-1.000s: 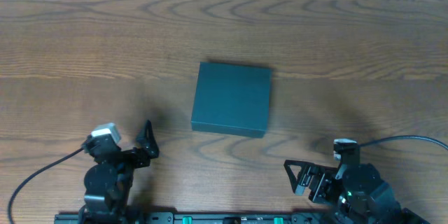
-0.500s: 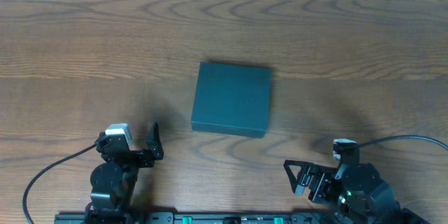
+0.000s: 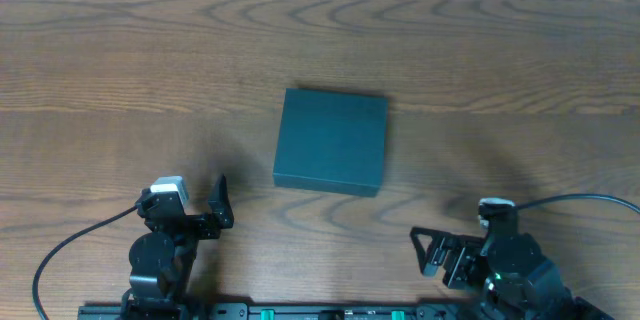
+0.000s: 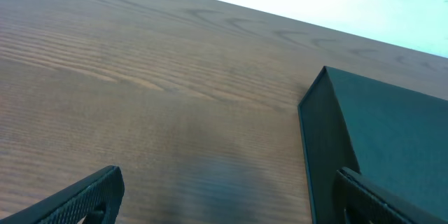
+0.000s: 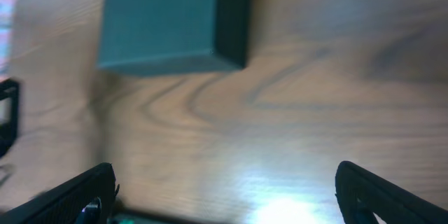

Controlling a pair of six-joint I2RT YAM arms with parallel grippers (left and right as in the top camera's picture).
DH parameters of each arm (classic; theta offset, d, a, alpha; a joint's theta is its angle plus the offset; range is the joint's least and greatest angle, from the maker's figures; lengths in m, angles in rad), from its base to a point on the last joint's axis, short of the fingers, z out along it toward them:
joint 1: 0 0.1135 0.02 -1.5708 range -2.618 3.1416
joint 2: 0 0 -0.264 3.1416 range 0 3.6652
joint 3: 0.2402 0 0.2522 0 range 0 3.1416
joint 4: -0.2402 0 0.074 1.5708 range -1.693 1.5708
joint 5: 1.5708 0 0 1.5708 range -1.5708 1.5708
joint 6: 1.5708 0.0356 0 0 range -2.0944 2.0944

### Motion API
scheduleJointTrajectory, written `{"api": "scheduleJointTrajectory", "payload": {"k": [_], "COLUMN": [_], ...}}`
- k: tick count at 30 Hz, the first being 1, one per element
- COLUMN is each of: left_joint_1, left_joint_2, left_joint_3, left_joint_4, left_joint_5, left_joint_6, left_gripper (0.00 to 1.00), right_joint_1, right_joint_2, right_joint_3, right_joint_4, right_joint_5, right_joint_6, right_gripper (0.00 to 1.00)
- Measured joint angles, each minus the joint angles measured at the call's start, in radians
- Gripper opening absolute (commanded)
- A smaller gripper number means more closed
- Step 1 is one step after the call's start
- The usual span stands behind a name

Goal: Pack container

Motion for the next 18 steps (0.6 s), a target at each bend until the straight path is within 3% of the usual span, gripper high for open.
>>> {"api": "scheduleJointTrajectory", "payload": {"k": [4, 8, 12, 18], "left_joint_1": [0.000, 0.000, 0.000, 0.000], "left_joint_2": [0.000, 0.000, 0.000, -0.001], "left_joint_3": [0.000, 0.000, 0.000, -0.001], "left_joint_4": [0.000, 0.002, 0.002, 0.002], "left_joint_5": [0.000, 0.000, 0.000, 0.000], "left_joint_6": [0.000, 0.000, 0.000, 0.000], "left_gripper": [0.96, 0.95, 0.95, 0.95], "right_joint_1": [-0.015, -0.118, -0.182, -0.188], "right_joint_2": [-0.021, -0.153, -0.256, -0.346], "right_joint_3": [-0.016, -0.119, -0.269, -0.438], "right_joint_4": [0.039, 0.098, 0.190, 0.395], "right_joint_5": [0.240, 0.392, 0.432, 0.373], "right_joint_6": [-0.031, -0.039, -0.057, -0.243], "right_gripper": [0.99, 0.99, 0.99, 0.99]}}
